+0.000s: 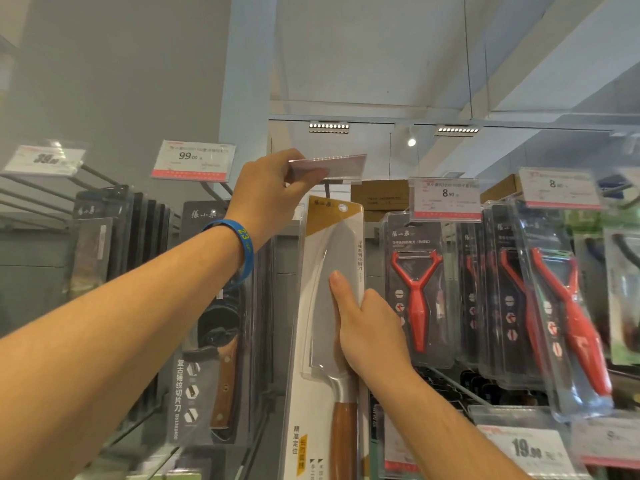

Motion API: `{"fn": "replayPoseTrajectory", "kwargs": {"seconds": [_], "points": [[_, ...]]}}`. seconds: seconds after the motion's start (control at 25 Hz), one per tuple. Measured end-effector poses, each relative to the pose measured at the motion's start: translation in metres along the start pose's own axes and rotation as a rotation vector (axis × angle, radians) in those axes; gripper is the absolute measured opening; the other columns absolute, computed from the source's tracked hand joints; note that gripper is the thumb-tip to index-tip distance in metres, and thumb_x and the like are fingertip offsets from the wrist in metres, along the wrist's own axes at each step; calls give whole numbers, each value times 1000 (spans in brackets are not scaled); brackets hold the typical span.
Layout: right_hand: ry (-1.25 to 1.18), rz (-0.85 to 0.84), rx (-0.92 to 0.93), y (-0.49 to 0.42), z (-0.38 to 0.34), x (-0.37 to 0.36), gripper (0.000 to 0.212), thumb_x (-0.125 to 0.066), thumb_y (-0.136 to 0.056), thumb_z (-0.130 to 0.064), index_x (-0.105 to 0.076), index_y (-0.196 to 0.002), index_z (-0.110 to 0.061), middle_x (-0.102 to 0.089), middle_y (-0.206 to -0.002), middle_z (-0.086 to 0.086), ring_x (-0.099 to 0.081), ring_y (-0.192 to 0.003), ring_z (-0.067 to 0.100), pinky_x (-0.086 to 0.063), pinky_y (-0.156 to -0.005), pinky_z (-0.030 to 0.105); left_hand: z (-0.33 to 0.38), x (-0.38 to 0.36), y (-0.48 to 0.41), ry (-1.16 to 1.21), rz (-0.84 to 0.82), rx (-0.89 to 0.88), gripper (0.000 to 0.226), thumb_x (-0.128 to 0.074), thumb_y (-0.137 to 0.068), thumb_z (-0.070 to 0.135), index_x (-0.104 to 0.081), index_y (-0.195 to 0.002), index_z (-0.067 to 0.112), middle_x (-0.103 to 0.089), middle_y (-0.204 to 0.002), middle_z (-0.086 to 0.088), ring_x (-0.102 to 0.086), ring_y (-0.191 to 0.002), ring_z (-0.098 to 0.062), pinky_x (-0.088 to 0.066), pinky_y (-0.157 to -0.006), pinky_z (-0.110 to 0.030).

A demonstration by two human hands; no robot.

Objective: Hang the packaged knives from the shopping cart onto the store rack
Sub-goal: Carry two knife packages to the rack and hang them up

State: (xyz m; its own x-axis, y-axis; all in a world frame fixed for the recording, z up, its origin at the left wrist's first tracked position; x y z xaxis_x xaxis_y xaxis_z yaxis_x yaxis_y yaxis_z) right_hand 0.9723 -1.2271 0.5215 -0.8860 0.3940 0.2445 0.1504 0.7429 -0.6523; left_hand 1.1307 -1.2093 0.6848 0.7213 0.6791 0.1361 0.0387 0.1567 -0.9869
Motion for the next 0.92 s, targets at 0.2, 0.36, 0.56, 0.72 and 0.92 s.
{"fn": "replayPoseTrajectory", "kwargs": {"seconds": [0.2, 0.36, 0.56, 0.72, 0.92], "points": [[-15, 18, -6, 1, -3, 4, 63, -35, -92, -77, -57, -96, -18, -66, -95, 1, -65, -89, 20, -56, -86, 48, 3, 0, 4, -6, 13, -4, 26, -58, -94, 50, -64, -91, 25, -60, -76, 18, -52, -68, 0, -34, -55, -12], [-13, -2, -34, 4, -5, -3, 65, -33, -90, -79, -57, -94, -20, -66, -93, 0, -65, -86, 19, -56, -84, 46, 0, 0, 5, 20, -2, -2, 24, -60, -93, 48, -66, -92, 24, -62, -81, 20, -58, -77, 1, -41, -59, -17], [-6, 43, -24, 4, -7, 1, 66, -32, -87, -80, -55, -92, -18, -65, -86, 1, -64, -80, 19, -56, -80, 44, -2, 1, 3, 28, -28, 17, 17, -62, -93, 46, -67, -92, 30, -65, -85, 18, -61, -85, -2, -45, -64, -19], [-40, 41, 13, 4, -9, 2, 56, -35, -91, -76, -51, -113, -27, -66, -97, -9, -64, -90, 11, -54, -90, 42, -2, 3, 0, 15, -68, 29, 18, -61, -90, 50, -65, -93, 33, -64, -84, 17, -58, -80, -2, -41, -61, -18], [-34, 47, -29, 2, -9, 1, 67, -30, -91, -77, -47, -132, -26, -67, -110, -7, -64, -102, 14, -51, -96, 40, 2, 8, -3, -40, -71, 1, 17, -62, -90, 51, -65, -84, 36, -60, -74, 21, -54, -66, -3, -35, -54, -16]]}}
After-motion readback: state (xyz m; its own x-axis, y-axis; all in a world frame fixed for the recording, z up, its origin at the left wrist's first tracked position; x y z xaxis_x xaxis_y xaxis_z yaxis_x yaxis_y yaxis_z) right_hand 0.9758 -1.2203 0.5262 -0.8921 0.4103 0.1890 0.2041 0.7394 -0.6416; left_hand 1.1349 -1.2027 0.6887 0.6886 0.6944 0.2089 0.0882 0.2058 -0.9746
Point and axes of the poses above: each hand's wrist, its own y-axis away from the middle knuckle, its own x-axis out of the back of the hand, z = x × y, the point moved 5 cm from there along -y, towards the middle knuckle
